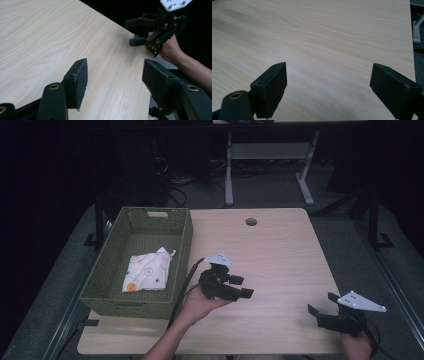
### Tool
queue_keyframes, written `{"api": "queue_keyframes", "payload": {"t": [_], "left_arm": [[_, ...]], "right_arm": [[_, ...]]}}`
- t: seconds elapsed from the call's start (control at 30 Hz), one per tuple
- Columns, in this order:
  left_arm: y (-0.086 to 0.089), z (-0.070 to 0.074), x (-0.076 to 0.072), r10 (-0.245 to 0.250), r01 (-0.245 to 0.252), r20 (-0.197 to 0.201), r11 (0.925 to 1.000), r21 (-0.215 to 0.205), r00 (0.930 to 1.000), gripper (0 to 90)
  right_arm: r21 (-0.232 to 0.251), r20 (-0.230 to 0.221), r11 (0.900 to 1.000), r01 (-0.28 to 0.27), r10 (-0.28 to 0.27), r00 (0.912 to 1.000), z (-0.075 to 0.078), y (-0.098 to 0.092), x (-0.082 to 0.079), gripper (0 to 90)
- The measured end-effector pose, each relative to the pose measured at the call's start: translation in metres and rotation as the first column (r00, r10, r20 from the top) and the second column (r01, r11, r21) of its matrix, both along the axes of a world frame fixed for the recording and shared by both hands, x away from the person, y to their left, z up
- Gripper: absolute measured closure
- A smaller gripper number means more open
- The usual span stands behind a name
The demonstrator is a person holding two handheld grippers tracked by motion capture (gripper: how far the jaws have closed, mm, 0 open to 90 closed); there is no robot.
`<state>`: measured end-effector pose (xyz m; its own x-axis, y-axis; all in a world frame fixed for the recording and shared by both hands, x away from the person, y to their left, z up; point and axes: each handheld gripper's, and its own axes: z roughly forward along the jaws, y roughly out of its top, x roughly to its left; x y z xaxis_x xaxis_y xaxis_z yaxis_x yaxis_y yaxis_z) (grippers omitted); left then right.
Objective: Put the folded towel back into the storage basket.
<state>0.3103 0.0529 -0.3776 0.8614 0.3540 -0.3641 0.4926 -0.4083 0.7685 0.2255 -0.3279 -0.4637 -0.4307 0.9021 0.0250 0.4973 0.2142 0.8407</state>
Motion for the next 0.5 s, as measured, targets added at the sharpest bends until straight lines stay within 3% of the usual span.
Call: {"api": "queue_keyframes", "payload": {"t": [0.17, 0.5], "left_arm": [[-0.001, -0.006, -0.002, 0.006, -0.006, -0.003, 0.9999, -0.008, 1.0000, 37.4], [-0.008, -0.025, -0.014, -0.005, 0.004, 0.014, 0.9989, 0.048, 0.9999, 36.7]], "right_arm": [[-0.001, 0.001, 1.000, 0.005, -0.005, 1.0000, 0.000, -0.001, 0.000, 13.6], [-0.002, -0.005, 1.000, 0.002, -0.002, 1.0000, -0.001, -0.001, 0.001, 13.6]]}}
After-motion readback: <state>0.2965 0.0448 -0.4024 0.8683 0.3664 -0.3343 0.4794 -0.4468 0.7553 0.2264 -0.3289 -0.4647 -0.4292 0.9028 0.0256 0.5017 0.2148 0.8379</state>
